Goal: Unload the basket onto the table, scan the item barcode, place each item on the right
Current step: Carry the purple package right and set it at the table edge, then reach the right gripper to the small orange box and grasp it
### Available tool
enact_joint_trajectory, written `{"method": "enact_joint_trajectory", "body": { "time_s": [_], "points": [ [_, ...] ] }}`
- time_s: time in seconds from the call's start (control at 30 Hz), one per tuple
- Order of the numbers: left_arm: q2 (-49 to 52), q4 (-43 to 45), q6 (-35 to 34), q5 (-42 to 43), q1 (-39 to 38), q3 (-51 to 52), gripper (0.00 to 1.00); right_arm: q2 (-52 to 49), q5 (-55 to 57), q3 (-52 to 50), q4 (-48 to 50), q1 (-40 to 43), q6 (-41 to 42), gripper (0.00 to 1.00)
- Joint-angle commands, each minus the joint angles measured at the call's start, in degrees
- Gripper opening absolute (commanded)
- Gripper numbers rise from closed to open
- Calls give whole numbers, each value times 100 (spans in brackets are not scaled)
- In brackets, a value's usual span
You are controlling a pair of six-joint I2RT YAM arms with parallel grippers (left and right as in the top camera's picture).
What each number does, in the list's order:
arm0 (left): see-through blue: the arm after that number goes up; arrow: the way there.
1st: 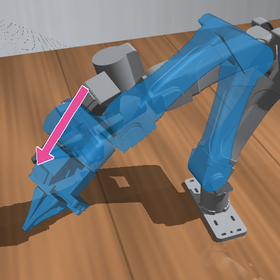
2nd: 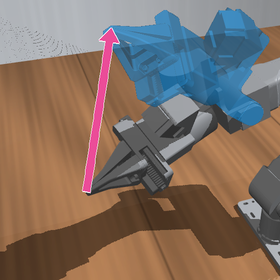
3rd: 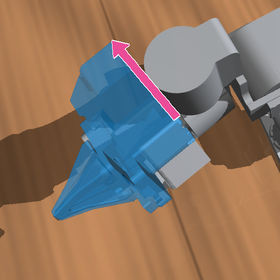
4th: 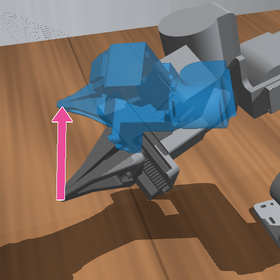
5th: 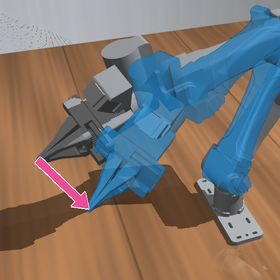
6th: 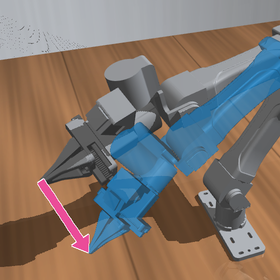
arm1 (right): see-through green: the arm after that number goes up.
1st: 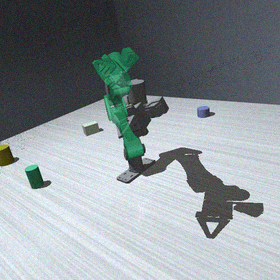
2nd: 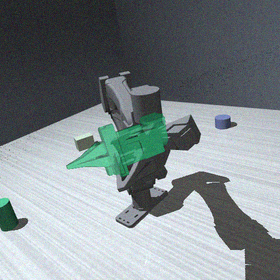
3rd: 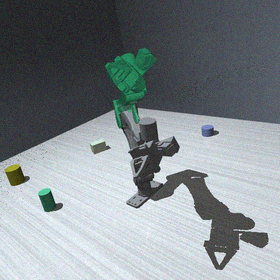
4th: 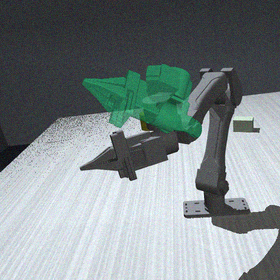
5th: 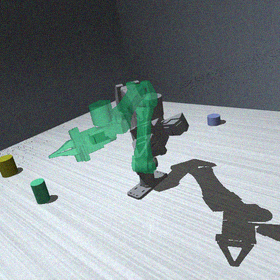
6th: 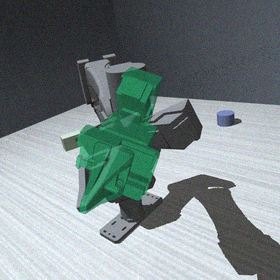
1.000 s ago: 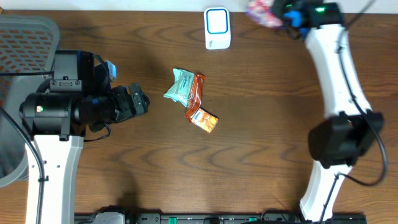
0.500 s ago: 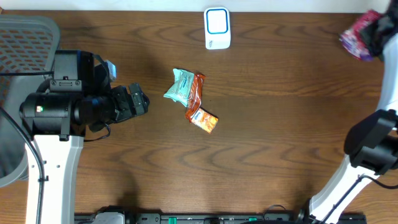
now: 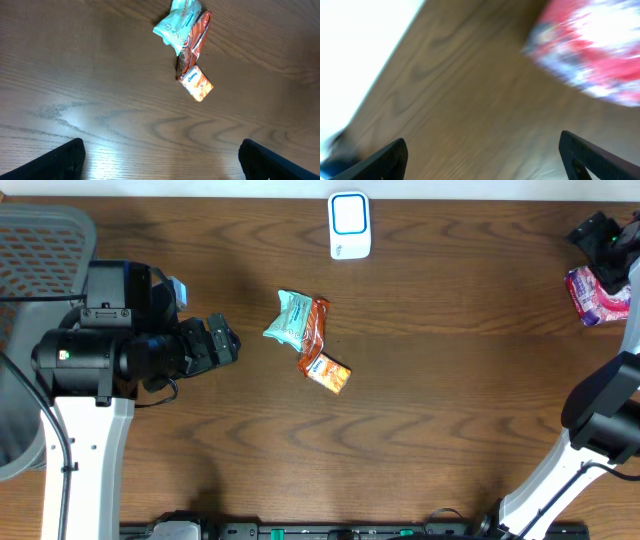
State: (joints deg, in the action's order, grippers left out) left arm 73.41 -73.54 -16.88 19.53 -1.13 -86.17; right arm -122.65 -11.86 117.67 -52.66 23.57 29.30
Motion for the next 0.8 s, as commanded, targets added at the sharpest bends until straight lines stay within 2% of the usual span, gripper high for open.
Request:
{"method": "enact_joint_trajectory", "body": {
  "time_s": [0.0, 0.17, 0.3, 0.4, 0.5, 0.6, 0.77],
  "points": [
    [-7, -22, 13, -15, 31, -61, 98, 527, -1576, 129, -28, -146, -304, 92],
    [-7, -24, 13, -15, 31, -61, 98, 866, -2944, 129, -730, -671, -1272, 91],
    [-7, -24, 13, -15, 31, -61, 98, 914, -3016, 125, -1873, -1370, -2135, 88],
    [-7, -24, 13, -15, 31, -61, 98, 907, -2636, 24, -2586, -2085, -2629, 87],
    [-7, -24, 13, -15, 31, -61, 98, 907, -2004, -94, -3027, -2839, -2662, 88],
    [-7, -24, 13, -15, 31, -61, 98, 907, -1475, -205, -3101, -3552, -2660, 99],
    [-7, -24, 13, -15, 31, -61, 98, 907, -479, -225, -2905, -4483, -2420, 99]
  ]
}}
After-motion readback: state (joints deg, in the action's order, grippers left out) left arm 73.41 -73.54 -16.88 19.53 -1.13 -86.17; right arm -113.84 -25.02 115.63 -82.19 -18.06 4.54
